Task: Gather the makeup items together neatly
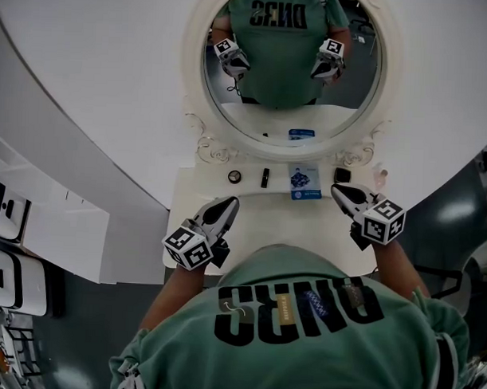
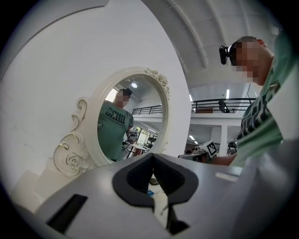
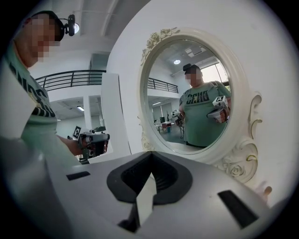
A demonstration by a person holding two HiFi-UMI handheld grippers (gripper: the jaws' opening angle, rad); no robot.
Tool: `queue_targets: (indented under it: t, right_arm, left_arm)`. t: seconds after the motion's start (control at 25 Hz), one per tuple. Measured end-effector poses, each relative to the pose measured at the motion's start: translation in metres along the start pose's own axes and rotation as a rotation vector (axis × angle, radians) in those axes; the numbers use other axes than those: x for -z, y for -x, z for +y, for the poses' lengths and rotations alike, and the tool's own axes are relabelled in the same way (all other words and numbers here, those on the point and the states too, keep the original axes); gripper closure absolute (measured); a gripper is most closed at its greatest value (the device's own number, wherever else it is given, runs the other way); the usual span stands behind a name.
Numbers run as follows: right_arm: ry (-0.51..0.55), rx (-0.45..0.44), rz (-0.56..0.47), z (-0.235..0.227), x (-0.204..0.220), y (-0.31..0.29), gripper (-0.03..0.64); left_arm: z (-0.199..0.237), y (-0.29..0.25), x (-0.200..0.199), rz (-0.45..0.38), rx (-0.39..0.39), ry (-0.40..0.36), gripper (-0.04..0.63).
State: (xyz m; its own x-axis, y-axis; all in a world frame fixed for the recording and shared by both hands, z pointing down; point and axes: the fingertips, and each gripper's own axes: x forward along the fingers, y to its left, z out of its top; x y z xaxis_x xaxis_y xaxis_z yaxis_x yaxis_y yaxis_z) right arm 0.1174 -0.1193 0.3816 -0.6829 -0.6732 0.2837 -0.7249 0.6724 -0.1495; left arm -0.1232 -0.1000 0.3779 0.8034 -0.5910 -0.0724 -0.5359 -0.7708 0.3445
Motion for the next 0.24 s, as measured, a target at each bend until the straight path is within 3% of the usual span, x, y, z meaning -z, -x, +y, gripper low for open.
queue_targets:
  t: [0.24]
  right_arm:
    - [0.002, 0.002, 0.004, 0.0029, 0.0056, 0.0016, 0.624]
  left_arm:
    - [-0.0021, 0.0015, 0.0041, 0.002, 0.009, -0.005, 0.586]
